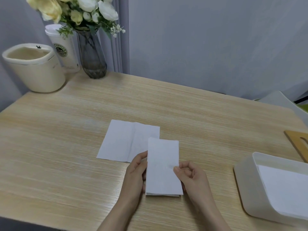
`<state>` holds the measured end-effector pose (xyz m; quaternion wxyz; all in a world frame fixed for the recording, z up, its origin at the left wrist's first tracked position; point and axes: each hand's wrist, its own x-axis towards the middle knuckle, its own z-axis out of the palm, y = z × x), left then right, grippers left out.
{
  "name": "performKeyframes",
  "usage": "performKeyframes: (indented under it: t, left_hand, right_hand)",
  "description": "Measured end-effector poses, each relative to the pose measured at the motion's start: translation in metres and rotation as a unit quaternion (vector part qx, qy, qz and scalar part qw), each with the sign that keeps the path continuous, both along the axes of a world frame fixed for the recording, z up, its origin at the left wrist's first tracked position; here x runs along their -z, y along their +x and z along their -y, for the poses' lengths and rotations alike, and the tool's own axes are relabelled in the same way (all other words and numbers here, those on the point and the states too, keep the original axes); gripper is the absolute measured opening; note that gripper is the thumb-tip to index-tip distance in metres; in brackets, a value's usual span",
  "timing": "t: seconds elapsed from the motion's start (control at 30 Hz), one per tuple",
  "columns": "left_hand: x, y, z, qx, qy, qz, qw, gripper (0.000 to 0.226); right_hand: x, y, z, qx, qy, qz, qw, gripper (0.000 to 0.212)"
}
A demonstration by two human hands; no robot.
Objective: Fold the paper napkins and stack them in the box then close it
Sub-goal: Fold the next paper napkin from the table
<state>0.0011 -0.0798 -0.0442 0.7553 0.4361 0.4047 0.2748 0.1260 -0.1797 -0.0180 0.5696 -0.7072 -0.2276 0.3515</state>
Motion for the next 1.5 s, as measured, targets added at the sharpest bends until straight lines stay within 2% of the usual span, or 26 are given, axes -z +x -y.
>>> performKeyframes:
  t: [0.13,0.23,0.33,0.47,0.53,0.7,0.77,0.87,0.97,1.03,1.2,1.3,1.4,1.5]
  left_hand:
    - [0.0,0.0,0.001,0.012,0.016,0.0,1.0,0.034]
    - [0.005,-0.001,0.003,0.009,0.018,0.001,1.0,0.027]
    - [0.004,-0.002,0.004,0.006,0.024,-0.002,1.0,0.029]
    - [0.003,-0.004,0.004,-0.002,0.014,0.017,1.0,0.031]
    - [0.002,-0.006,0.005,0.001,0.016,0.014,1.0,0.04]
    - [-0.004,-0.021,-0.002,-0.034,0.06,-0.021,0.997,0.039]
    - [-0.007,-0.033,-0.012,-0.065,0.073,-0.03,0.995,0.039]
    - [-0.008,-0.057,-0.036,-0.121,0.077,-0.029,0.989,0.029]
    - [-0.006,-0.082,-0.058,-0.166,0.075,-0.037,0.983,0.029]
    - [-0.004,-0.094,-0.067,-0.187,0.08,-0.041,0.978,0.028]
    - [0.001,-0.106,-0.071,-0.195,0.07,-0.044,0.977,0.027]
    - [0.003,-0.105,-0.071,-0.189,0.071,-0.045,0.978,0.026]
    - [0.004,-0.106,-0.072,-0.189,0.071,-0.049,0.978,0.027]
    - [0.006,-0.105,-0.073,-0.186,0.071,-0.058,0.978,0.026]
  right_hand:
    - [0.002,0.0,0.001,0.0,-0.007,0.006,1.0,0.007]
    - [0.002,-0.002,0.002,0.02,-0.002,0.02,1.0,0.007]
    - [0.001,-0.002,0.002,0.046,-0.006,0.018,0.999,0.021]
    - [-0.004,-0.005,0.0,0.006,-0.003,-0.06,0.998,0.022]
    - [-0.003,-0.007,-0.003,-0.001,-0.002,-0.06,0.998,0.022]
    - [-0.003,-0.018,-0.017,-0.031,-0.003,-0.043,0.999,0.02]
    - [-0.001,-0.021,-0.025,-0.041,-0.01,0.0,0.999,0.019]
    - [0.004,-0.024,-0.036,-0.062,-0.043,0.18,0.981,0.017]
    - [0.008,-0.028,-0.046,-0.131,-0.077,0.401,0.903,0.016]
    - [0.011,-0.031,-0.05,-0.177,-0.093,0.47,0.86,0.019]
    - [0.015,-0.029,-0.051,-0.196,-0.109,0.525,0.821,0.024]
    - [0.014,-0.024,-0.052,-0.185,-0.107,0.526,0.823,0.022]
    - [0.013,-0.021,-0.05,-0.184,-0.102,0.522,0.827,0.001]
    - [0.013,-0.014,-0.044,-0.175,-0.108,0.506,0.837,0.013]
